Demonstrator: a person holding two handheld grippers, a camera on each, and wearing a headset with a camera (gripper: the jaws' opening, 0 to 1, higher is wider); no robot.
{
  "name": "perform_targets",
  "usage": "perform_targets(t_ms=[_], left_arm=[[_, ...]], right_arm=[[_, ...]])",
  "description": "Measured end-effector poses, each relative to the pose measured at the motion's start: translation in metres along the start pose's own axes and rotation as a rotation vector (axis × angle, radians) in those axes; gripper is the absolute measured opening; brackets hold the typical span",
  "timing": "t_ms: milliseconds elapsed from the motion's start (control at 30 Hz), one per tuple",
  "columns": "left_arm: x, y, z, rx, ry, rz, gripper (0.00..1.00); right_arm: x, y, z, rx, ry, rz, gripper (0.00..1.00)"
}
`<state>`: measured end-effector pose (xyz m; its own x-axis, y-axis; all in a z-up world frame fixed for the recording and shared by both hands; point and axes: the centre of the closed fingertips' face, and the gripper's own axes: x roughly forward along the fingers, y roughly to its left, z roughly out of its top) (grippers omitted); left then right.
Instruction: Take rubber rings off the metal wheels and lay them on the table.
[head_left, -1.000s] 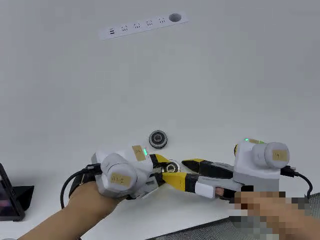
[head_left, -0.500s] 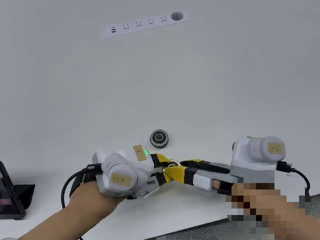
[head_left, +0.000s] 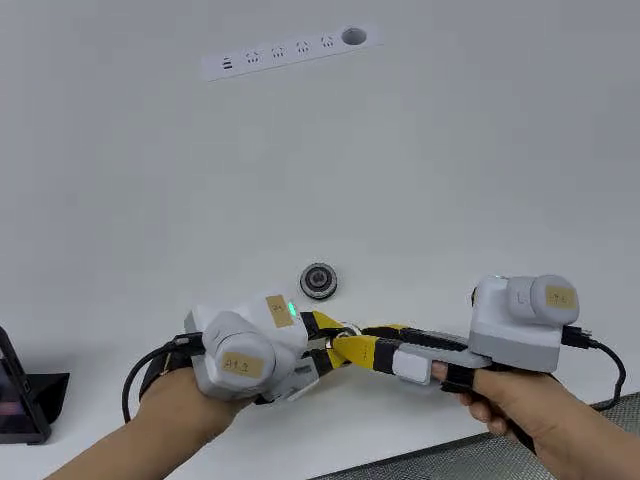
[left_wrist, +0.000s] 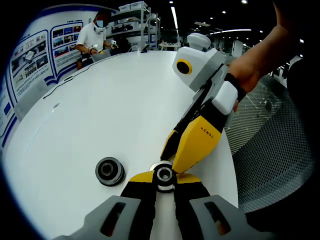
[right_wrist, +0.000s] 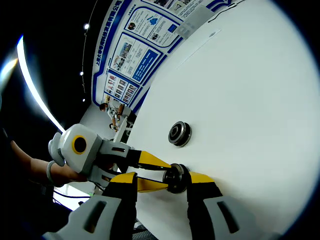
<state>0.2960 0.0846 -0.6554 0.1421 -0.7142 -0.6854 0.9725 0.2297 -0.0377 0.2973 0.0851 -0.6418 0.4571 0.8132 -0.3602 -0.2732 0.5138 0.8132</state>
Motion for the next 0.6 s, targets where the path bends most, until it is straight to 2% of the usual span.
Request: perform_targets(t_ms=[167, 300, 600], left_arm=[[-0.0002, -0.0002, 0.0003, 0.000, -0.002, 0.000, 0.13], [-0.0004, -0.0002, 0.0001, -0.001, -0.002, 0.001, 0.13], [-0.0008, -0.0002, 0.0000, -0.004, -0.007, 0.002, 0.13]], right_arm=[[-0.0009, -0.0008, -0.0019, 0.013, 0.009, 0.002, 0.37], [-0.0008, -0.0054, 0.0008, -0.003, -0.010, -0.019, 0.42], [0.0060, -0.0027, -0.0002, 0.014, 0.005, 0.004, 0.44]])
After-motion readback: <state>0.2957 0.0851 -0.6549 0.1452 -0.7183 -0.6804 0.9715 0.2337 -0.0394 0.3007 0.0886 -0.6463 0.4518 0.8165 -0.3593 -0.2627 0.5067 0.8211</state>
